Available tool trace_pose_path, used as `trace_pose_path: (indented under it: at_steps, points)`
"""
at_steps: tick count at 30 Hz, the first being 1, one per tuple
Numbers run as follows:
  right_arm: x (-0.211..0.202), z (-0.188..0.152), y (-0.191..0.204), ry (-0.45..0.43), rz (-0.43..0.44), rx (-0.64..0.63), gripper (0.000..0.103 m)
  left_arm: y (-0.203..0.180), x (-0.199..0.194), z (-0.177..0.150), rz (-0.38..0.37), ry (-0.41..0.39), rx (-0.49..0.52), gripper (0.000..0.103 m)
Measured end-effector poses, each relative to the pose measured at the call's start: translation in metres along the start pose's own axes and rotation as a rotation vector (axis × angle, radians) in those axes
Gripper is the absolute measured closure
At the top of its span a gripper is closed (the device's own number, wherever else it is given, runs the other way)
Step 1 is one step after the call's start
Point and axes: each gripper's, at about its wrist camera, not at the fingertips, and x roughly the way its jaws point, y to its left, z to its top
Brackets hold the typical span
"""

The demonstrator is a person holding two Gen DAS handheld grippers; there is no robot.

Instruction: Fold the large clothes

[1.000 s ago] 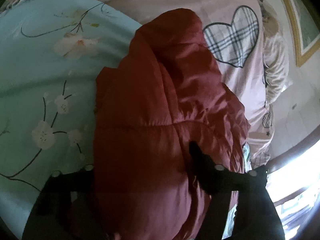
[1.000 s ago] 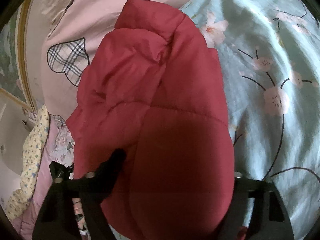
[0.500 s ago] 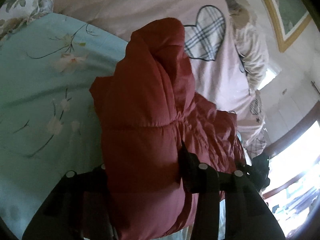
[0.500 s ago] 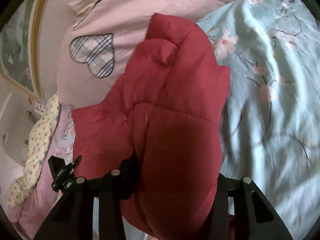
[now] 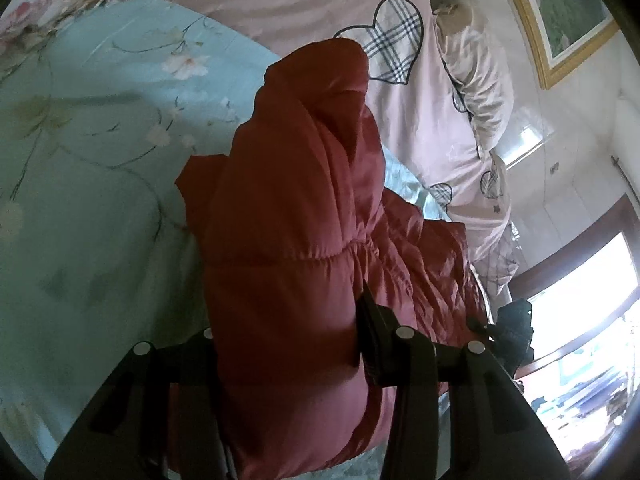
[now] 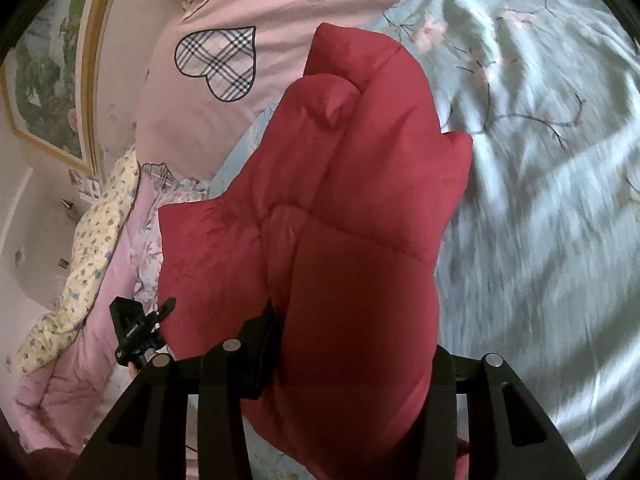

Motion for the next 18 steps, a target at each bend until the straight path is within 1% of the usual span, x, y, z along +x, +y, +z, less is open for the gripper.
trace_pose_path:
  at_steps: [5,8,10,16,18]
  points:
    - [0.007,-0.003,-0.009,0.004,-0.026,0.009,0.057,0.009,0.008,-0.008,0.041,0.011,-0.008,0.061]
    - [0.01,-0.003,-0.017,0.002,-0.025,0.025,0.052,0.009,0.015,-0.009,0.079,0.007,0.015,0.06]
    - [0.011,-0.005,-0.023,0.004,-0.03,0.033,0.047,0.009,0.019,-0.011,0.106,0.008,0.031,0.056]
    - [0.012,-0.009,-0.027,0.001,-0.047,0.035,0.038,0.011,0.023,-0.013,0.146,0.002,0.041,0.044]
    - [0.013,-0.009,-0.024,-0.001,-0.066,0.026,0.034,0.009,0.022,-0.011,0.172,0.0,0.05,0.034]
